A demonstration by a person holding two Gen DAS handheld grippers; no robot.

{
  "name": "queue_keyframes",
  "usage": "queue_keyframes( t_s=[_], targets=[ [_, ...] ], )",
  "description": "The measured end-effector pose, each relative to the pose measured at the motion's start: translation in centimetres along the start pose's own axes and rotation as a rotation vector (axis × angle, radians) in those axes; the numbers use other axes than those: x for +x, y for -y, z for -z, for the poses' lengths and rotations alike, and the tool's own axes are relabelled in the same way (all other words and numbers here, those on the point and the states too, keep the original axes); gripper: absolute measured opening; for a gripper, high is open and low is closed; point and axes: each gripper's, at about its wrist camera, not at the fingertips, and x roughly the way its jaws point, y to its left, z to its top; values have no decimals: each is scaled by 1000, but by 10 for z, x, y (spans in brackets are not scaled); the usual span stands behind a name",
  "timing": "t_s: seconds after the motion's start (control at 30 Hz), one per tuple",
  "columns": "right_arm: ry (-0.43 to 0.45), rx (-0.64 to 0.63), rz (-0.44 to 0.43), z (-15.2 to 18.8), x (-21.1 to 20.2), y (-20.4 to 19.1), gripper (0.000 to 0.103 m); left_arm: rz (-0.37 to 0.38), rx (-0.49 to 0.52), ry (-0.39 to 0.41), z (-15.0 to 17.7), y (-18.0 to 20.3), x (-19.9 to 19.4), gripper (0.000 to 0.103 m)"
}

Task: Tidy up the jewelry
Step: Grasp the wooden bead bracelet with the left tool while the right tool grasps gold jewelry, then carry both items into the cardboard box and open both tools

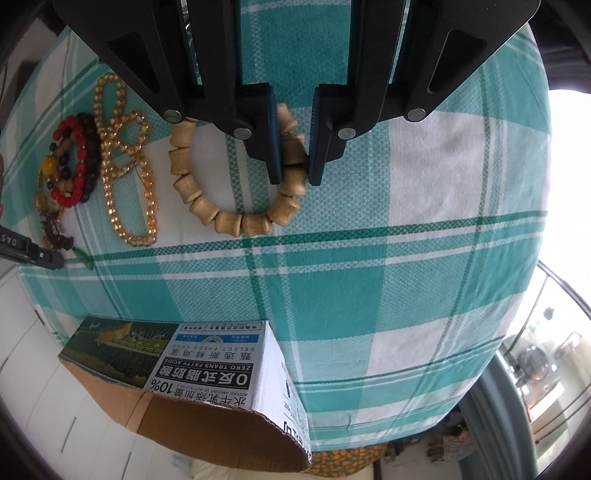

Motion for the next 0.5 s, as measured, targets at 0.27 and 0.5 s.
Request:
queue_keyframes(
  t_s=[0.27, 0.5],
  targets=[
    [83, 34, -108, 4, -55, 13, 21, 50, -51, 18, -5, -12, -14, 12],
    [180, -25, -143, 3, -117, -2, 21, 107, -60, 72, -17, -10, -53, 12]
  ],
)
